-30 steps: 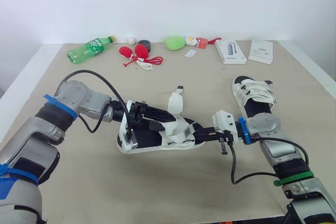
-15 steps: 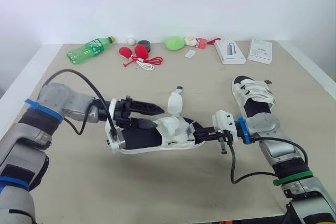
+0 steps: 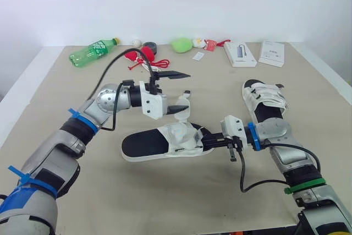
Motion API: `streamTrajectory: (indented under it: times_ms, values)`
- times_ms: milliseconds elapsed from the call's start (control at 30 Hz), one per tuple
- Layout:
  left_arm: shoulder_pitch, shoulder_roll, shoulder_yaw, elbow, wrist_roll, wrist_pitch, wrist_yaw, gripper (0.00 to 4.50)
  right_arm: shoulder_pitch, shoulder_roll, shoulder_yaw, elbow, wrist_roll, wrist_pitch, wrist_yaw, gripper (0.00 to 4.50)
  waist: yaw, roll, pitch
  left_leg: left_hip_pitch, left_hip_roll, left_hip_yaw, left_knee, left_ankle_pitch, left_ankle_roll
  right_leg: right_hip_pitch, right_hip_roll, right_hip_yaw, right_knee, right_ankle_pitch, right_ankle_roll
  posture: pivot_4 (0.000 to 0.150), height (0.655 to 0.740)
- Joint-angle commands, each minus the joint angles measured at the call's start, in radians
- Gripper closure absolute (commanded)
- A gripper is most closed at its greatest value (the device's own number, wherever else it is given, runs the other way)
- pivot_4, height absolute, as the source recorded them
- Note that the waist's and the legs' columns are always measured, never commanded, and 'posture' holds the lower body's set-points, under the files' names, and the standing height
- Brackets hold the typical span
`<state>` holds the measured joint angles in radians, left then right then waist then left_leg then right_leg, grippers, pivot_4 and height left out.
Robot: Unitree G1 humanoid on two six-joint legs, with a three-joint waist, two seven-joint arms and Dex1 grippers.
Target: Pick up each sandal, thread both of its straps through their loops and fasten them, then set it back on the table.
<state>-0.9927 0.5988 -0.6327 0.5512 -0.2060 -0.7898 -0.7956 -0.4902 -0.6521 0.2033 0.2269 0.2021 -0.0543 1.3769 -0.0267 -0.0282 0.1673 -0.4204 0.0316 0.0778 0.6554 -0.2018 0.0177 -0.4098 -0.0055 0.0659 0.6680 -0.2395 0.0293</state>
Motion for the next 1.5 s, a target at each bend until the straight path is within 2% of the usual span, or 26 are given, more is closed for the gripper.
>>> streamTrajectory:
  times_ms: [33, 167, 233, 333, 400, 600, 900, 1167, 1500]
  values:
    - [0.005, 0.018, 0.039, -0.167, -0.211, 0.350, -0.278, 0.02, -0.008, -0.003, 0.006, 0.004, -0.014, -0.001, 0.002, 4.50, 0.001, 0.000, 0.000, 0.000, 0.000, -0.001, 0.000, 0.000, 0.000, 0.000, 0.001, 0.000, 0.000, 0.000, 0.000, 0.150, 0.7400]
    - [0.008, 0.051, 0.112, -0.312, -0.386, 0.824, -0.428, 0.02, -0.008, -0.003, 0.007, -0.004, -0.012, 0.003, -0.002, 4.50, 0.000, 0.000, 0.000, 0.000, 0.000, -0.002, 0.000, 0.001, -0.001, 0.000, 0.003, 0.001, 0.001, -0.002, 0.004, 0.150, 0.7400]
    - [0.004, 0.065, 0.140, -0.348, -0.433, 1.012, -0.471, 0.02, -0.006, -0.005, 0.006, -0.006, -0.012, 0.003, -0.003, 4.50, 0.000, 0.000, 0.000, 0.000, 0.001, -0.004, 0.001, 0.001, -0.001, 0.000, 0.003, 0.001, 0.001, -0.003, 0.004, 0.150, 0.7400]
    - [0.015, 0.060, 0.157, -0.358, -0.386, 1.098, -0.500, 0.02, -0.006, -0.006, 0.007, -0.006, -0.013, 0.002, -0.002, 4.50, 0.000, 0.000, 0.000, 0.000, 0.001, -0.007, 0.001, 0.001, 0.000, 0.001, 0.003, 0.002, 0.001, -0.003, 0.004, 0.150, 0.7400]
    - [0.031, 0.048, 0.151, -0.354, -0.307, 1.066, -0.515, 0.02, -0.006, -0.005, 0.007, -0.006, -0.013, 0.001, -0.002, 4.50, 0.001, 0.000, 0.000, 0.000, 0.001, -0.009, 0.001, 0.001, -0.001, 0.001, 0.003, 0.001, 0.001, -0.003, 0.004, 0.150, 0.7400]
    - [0.050, -0.028, 0.161, -0.326, -0.187, 1.017, -0.522, 0.02, -0.012, 0.000, 0.009, 0.000, -0.014, -0.002, -0.005, 4.50, 0.001, 0.000, 0.000, 0.000, 0.000, -0.009, 0.001, 0.001, -0.001, 0.001, 0.003, 0.001, 0.001, -0.003, 0.004, 0.150, 0.7400]
    - [0.027, -0.123, 0.178, -0.235, -0.055, 0.946, -0.541, 0.02, 0.002, -0.006, 0.006, -0.014, -0.014, 0.001, -0.010, 4.50, 0.001, 0.000, 0.000, 0.000, 0.000, -0.009, 0.001, 0.001, -0.001, 0.001, 0.003, 0.002, 0.001, -0.003, 0.003, 0.150, 0.7400]
    - [0.041, -0.182, 0.192, -0.304, -0.062, 0.991, -0.603, 0.02, 0.008, -0.008, 0.003, -0.018, -0.014, 0.001, -0.017, 4.50, 0.001, 0.000, 0.000, -0.001, 0.000, -0.009, 0.001, 0.001, -0.001, 0.000, 0.003, 0.002, 0.001, -0.003, 0.004, 0.150, 0.7400]
    - [0.074, -0.200, 0.187, -0.345, -0.019, 1.008, -0.615, 0.02, 0.007, -0.008, 0.004, -0.016, -0.015, 0.002, -0.021, 4.50, 0.000, 0.000, 0.000, 0.000, 0.000, -0.010, 0.001, 0.001, 0.000, 0.001, 0.003, 0.002, 0.001, -0.003, 0.004, 0.150, 0.7400]
